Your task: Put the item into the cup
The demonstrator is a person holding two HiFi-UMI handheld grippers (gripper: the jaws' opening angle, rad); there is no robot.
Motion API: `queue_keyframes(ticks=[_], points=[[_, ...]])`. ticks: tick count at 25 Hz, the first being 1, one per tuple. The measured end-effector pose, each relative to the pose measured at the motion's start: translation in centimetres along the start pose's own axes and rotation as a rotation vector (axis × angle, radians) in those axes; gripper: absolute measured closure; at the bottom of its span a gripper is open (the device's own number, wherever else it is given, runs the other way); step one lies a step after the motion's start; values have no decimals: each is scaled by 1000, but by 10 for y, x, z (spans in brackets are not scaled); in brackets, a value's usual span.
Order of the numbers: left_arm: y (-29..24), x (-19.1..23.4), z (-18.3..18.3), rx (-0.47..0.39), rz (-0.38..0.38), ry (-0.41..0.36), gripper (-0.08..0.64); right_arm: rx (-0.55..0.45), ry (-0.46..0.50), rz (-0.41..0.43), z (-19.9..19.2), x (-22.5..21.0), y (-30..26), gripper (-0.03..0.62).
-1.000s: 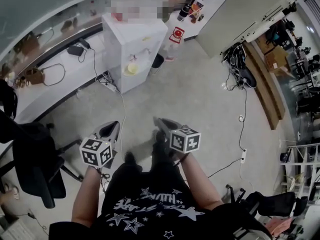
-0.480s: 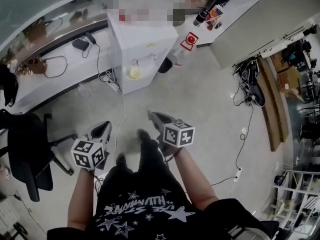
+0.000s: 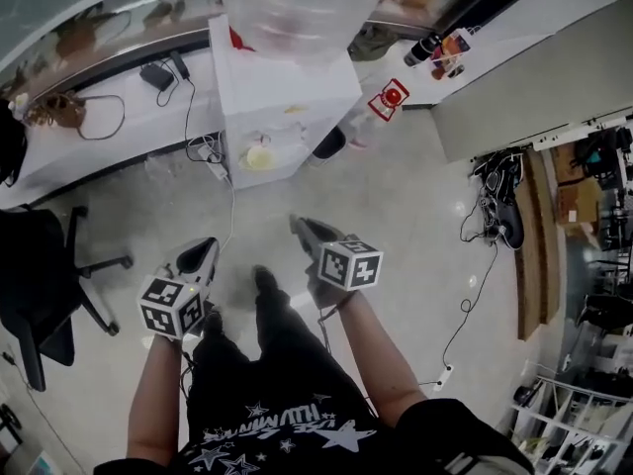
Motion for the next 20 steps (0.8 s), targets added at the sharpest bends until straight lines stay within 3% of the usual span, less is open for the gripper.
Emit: queue_keyframes(ticks=[16,20], points=[[-80,60,-13,-45,157,133,554,83,23,53,23,-64,-122,591],[-96,74,-21,-53,188,142,554,61,26,64,27,-74,-151,592]])
Point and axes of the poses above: the fingertips, and each gripper's own axes: y backward along the fingers, x to its left, z out of its top, the point moved 7 cm from there along y, backward along the fingers, and after that the axes turned 2 degrees about -y, right-handed, at the moved point
